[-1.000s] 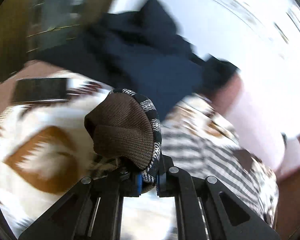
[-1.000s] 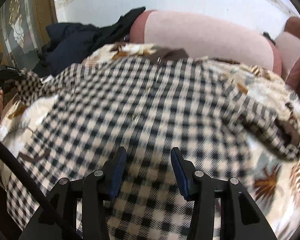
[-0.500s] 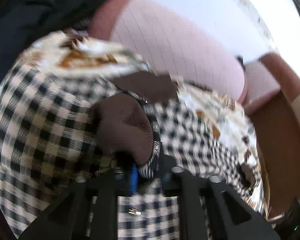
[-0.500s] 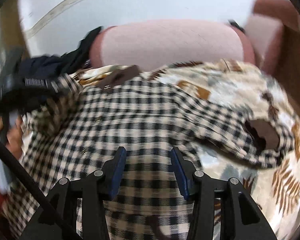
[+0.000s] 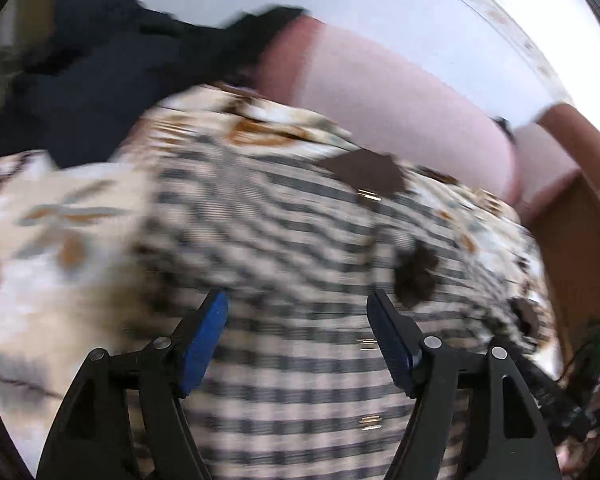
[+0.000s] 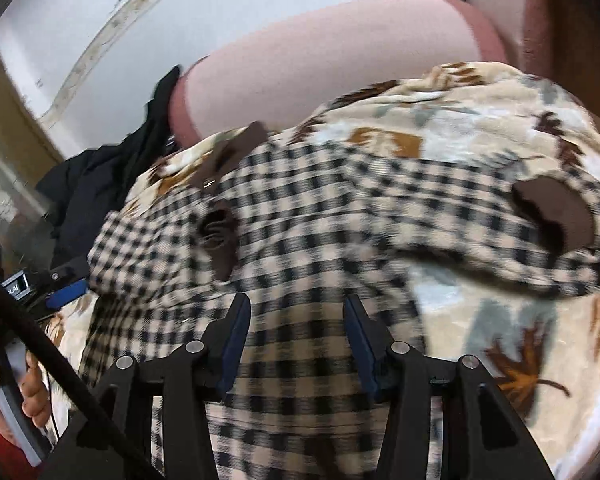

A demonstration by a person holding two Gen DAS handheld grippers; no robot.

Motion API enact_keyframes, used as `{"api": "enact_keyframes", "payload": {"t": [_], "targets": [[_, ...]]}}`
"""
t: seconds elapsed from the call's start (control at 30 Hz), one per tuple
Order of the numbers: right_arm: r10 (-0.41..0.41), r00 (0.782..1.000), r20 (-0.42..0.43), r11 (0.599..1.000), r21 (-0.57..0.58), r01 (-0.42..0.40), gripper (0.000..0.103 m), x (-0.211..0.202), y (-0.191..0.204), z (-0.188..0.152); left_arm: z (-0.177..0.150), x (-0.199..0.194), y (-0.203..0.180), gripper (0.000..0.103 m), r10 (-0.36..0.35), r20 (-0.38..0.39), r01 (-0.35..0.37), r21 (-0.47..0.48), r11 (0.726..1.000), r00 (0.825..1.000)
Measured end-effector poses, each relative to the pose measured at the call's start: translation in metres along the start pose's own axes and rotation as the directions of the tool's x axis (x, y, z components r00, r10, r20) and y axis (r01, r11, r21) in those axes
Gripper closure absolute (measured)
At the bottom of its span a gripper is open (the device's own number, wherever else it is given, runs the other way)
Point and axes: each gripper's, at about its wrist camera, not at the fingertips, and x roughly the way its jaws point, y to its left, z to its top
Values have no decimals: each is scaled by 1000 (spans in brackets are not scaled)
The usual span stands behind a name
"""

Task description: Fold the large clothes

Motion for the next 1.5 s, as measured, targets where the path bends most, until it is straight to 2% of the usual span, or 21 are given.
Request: {"api": "enact_keyframes", "payload": {"t": [0.17,0.3,0.43,0.47,0.5,0.6,0.7,0.83,0.93,1.03,1.1,1.2,1.27,1.33,1.4,1.47,1.5], "targets": [[14,999,-33,998,-57,-16,44,37,28,10,0,-7,48,32,128,81,-126,-35,991,988],[-45,997,-67,993,-111,37,41,80,47,24,9,2,74,32,135,75,-130,-76,989,988],[-112,989,-93,984,-148,98,43,116,63,36,25,11,87,32,148,88,-139,-103,985,985],[-120,987,-106,983,-152,103,72,122,66,39,29,15,90,32,164,95,-153,-109,982,982],[-114,985,-134,985,-144,94,95,128,67,41,32,17,92,32,173,98,-162,-115,980,980],[-124,985,-121,986,-127,108,95,124,63,49,36,26,96,32,190,97,-176,-136,975,977],[-170,981,-97,982,-104,160,95,113,47,59,37,33,97,32,242,89,-230,-126,965,966],[-252,963,-97,967,-58,247,95,108,16,68,34,49,93,32,283,56,-277,-88,957,958],[-275,953,-124,961,-56,270,95,112,2,67,28,70,89,32,311,-5,-311,-44,949,950],[-318,941,-119,948,-74,311,89,110,-4,64,22,94,86,32,359,-77,-359,17,933,930],[-355,930,-93,934,-70,349,80,101,-5,65,19,101,85,31,365,-87,-363,33,931,927],[-435,900,-19,899,-62,434,79,76,-5,69,20,98,84,31,362,-95,-361,22,932,927],[-463,885,51,883,-61,465,77,56,1,72,21,92,86,32,331,-107,-334,-7,943,937],[-437,895,84,893,-75,443,77,45,13,76,21,84,87,32,293,-112,-299,-40,953,949],[-378,922,83,917,-100,385,77,44,29,77,22,70,83,32,269,-82,-274,-58,960,960],[-276,961,36,953,-120,278,77,57,47,76,23,60,77,32,280,-47,-282,-43,958,959],[-239,971,13,963,-121,239,77,63,56,74,22,55,75,32,294,-29,-295,-32,955,955]]}}
